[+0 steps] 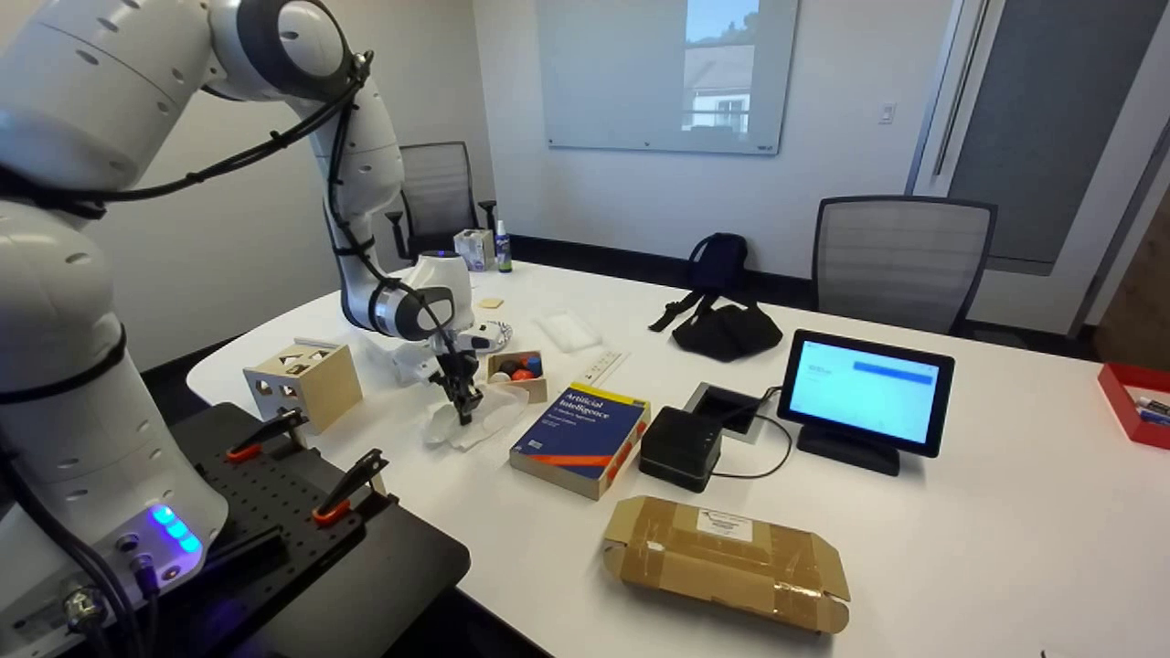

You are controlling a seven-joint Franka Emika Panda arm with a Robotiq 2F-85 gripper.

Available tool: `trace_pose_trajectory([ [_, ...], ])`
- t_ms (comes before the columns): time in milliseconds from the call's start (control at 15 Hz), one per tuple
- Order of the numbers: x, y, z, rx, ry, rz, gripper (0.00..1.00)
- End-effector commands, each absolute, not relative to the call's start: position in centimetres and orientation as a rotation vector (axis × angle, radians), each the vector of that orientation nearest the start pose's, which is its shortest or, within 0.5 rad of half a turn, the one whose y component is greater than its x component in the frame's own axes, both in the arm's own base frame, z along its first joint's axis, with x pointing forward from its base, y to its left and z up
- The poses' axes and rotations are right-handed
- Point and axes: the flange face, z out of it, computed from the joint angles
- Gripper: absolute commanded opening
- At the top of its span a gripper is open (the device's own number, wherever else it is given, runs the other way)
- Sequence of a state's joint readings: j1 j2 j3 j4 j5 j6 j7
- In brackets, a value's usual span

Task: Use the white cloth to wipe the table

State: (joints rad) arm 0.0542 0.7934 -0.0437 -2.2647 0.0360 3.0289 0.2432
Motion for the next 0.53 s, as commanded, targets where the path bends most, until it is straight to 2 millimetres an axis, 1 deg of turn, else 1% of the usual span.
trace_pose_trajectory([
  [0,48.2,3.0,1.8,-3.055,0.296,0.042,0.01],
  [200,48.7,5.0,1.7,-3.02,0.255,0.026,0.01],
  [333,49.3,5.6,2.1,-3.024,0.241,-0.001,0.01],
  [467,50.1,5.6,2.5,-3.048,0.245,-0.033,0.01],
])
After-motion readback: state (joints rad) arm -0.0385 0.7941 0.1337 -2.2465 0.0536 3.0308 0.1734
